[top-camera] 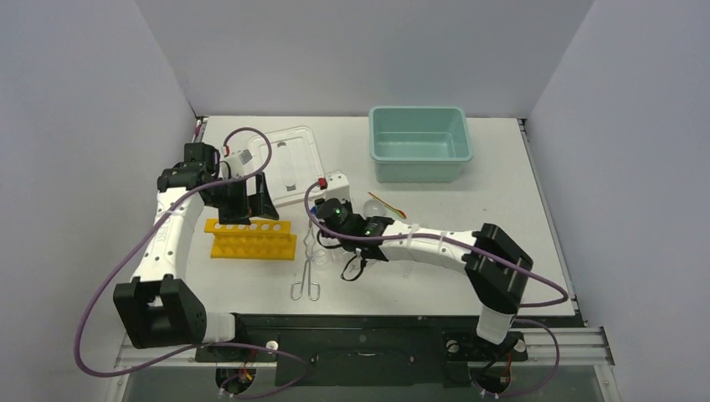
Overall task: Organize the chemistry lab equipment
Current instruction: Move the test tube rack to the center of the board, then pick up the test tube at the center of the board.
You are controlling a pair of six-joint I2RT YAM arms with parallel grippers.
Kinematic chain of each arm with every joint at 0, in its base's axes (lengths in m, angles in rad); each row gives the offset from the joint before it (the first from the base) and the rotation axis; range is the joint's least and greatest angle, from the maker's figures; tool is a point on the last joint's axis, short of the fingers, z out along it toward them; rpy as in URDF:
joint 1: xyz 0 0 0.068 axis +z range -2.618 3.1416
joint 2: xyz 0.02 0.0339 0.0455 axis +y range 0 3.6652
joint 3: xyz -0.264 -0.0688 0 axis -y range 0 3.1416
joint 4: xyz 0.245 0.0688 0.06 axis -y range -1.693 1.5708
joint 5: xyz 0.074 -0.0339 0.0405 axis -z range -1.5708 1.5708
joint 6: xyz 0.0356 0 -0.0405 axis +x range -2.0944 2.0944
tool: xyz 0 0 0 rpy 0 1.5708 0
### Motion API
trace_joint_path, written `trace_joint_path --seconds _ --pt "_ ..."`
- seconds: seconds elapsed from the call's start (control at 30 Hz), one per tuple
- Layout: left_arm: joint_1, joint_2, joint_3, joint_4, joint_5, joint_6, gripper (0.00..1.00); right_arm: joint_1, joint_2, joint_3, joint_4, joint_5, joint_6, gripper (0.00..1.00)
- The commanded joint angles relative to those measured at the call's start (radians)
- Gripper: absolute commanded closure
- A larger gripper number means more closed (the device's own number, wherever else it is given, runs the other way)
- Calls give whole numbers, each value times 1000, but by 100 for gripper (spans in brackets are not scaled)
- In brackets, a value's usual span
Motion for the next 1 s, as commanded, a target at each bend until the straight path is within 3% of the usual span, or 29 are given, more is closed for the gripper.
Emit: trace_joint_path --seconds 0.0,0.3,0.63,0.97 --pt "0 -67 51 -71 -29 85 3 -26 115 119 -66 -141 -4 66" --pt "21 -81 124 -118 -133 168 3 -59 229 151 -60 -202 31 70" --pt "145 -61 144 -138 -218 245 3 -79 307 173 -23 -243 17 69" --pt "148 -48 129 -119 -215 236 3 -188 178 69 7 -285 -8 69"
